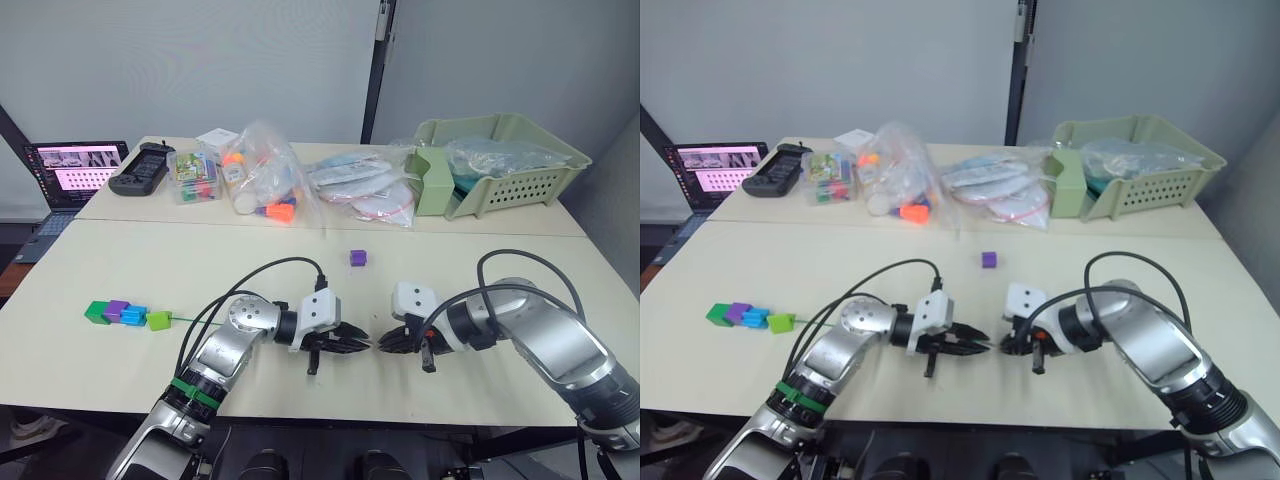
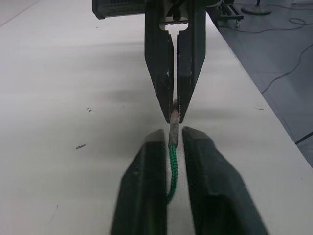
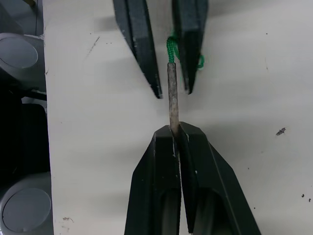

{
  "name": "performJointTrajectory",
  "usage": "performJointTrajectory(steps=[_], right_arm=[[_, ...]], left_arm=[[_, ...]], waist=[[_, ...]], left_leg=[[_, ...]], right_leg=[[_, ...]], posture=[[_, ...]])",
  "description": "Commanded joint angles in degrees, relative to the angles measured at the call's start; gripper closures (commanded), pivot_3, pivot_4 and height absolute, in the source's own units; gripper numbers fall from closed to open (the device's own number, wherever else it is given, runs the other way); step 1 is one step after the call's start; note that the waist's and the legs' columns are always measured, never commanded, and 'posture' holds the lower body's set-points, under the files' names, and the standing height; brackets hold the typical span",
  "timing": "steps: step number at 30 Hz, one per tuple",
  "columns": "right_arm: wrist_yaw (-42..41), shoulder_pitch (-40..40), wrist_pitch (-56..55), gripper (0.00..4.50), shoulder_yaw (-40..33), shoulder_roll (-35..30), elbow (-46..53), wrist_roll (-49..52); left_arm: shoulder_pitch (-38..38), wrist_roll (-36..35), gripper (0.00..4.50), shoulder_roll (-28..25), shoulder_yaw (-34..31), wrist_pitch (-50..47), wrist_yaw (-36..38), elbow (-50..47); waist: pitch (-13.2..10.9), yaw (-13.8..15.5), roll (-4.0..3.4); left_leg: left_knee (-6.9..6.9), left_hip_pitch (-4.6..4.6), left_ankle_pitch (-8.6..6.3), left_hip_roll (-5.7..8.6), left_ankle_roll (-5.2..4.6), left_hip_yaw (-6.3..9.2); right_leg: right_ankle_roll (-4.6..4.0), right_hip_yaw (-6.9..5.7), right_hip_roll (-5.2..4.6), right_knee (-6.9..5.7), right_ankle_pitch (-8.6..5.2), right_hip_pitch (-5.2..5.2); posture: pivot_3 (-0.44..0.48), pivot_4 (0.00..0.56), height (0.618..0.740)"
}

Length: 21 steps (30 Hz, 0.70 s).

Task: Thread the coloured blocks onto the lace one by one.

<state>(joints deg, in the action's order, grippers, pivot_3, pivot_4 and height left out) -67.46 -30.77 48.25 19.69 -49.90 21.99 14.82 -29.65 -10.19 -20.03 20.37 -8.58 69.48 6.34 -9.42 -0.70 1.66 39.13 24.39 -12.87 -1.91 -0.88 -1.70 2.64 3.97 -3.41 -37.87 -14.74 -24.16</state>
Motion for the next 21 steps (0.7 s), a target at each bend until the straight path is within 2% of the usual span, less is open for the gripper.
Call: performJointTrajectory(steps=[1, 9, 12, 15, 18, 21], right_arm=[[0.1, -0.8, 0.3, 4.50, -0.9, -0.4, 1.5, 1.0], [0.4, -0.9, 0.3, 4.50, -1.7, -0.3, 1.7, 1.3], [0.2, -0.9, 0.6, 3.49, -3.0, -0.4, 2.2, 2.4], [2.6, 0.8, 3.5, 2.35, -11.1, 0.3, 2.1, 7.1], [5.5, 3.2, 4.6, 1.41, -16.2, 0.9, 2.5, 9.3], [11.5, 5.7, 5.6, 0.36, -22.5, 4.9, 3.2, 11.5]], left_arm=[[-1.2, -1.1, 4.45, 0.6, -0.3, 0.6, 0.3, -1.3], [-1.3, -1.1, 4.45, 0.7, -0.4, 0.7, 0.4, -1.1], [-1.3, -1.0, 4.50, 0.5, -0.7, 0.9, 0.4, -0.9], [-1.5, -1.4, 4.50, -0.5, -2.0, 1.1, 0.3, -0.9], [-1.2, -2.1, 4.50, -1.5, -3.5, 0.9, 0.0, -1.0], [-0.4, -3.2, 4.50, -3.3, -5.4, 0.5, 0.1, -1.5]], waist=[[0.0, 0.0, 0.00], [0.0, 0.0, 0.00], [0.0, 0.0, 0.00], [0.0, 0.0, 0.00], [0.0, 0.2, 0.00], [0.0, 0.1, 0.00]], left_leg=[[0.00, 0.01, 0.00, 0.00, 0.00, 0.00], [0.00, 0.01, 0.00, 0.00, 0.00, 0.01], [0.00, 0.01, 0.00, 0.00, 0.00, 0.01], [0.00, 0.02, 0.00, 0.00, 0.00, 0.01], [0.00, 0.00, 0.00, 0.00, 0.00, 0.05], [-0.02, 0.00, 0.00, -0.01, 0.00, 0.07]], right_leg=[[0.00, 0.00, 0.00, 0.00, 0.00, 0.00], [0.00, 0.00, 0.00, 0.01, 0.00, 0.00], [0.00, 0.00, 0.00, 0.02, 0.00, 0.01], [0.00, 0.00, 0.00, 0.02, 0.00, 0.00], [0.00, -0.01, 0.00, 0.02, 0.00, 0.05], [0.00, -0.02, 0.00, 0.05, 0.00, 0.04]], posture=[[0.000, 0.150, 0.733], [0.000, 0.150, 0.733], [0.000, 0.150, 0.733], [0.000, 0.150, 0.733], [0.000, 0.150, 0.733], [0.000, 0.150, 0.733]])
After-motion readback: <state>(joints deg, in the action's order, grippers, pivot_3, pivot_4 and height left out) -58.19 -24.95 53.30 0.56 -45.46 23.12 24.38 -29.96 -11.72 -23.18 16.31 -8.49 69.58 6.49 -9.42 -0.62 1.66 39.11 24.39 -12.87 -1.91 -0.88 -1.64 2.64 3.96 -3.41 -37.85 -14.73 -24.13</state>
